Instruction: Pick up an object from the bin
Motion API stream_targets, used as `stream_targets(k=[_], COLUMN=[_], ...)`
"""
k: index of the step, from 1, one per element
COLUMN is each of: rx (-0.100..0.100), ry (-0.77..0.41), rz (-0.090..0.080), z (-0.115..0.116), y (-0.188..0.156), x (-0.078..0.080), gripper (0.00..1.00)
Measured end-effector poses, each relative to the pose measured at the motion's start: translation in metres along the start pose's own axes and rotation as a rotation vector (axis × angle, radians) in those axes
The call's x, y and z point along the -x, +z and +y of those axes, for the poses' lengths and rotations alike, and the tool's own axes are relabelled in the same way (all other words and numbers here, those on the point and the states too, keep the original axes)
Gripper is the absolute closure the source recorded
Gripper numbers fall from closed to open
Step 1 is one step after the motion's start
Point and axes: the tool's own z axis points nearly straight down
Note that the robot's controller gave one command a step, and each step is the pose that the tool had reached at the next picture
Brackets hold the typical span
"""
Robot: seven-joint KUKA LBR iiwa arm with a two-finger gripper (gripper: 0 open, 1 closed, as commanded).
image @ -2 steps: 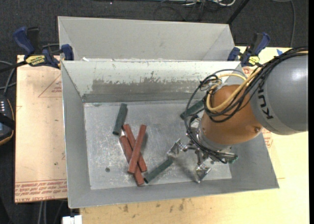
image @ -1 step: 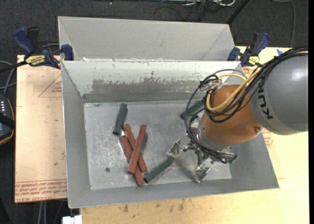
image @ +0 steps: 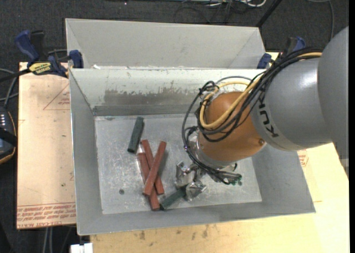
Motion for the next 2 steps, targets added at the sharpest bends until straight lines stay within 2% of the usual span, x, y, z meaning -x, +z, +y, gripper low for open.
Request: stream_targets(k=[1,2], rx=[0.000,0.003], ry=[0.000,0.020], rz=[0.000,0.007], z=[0.000,-0.011], y=[0.000,-0.140], x=[0.000,0.021], gripper=[1.00,1.00])
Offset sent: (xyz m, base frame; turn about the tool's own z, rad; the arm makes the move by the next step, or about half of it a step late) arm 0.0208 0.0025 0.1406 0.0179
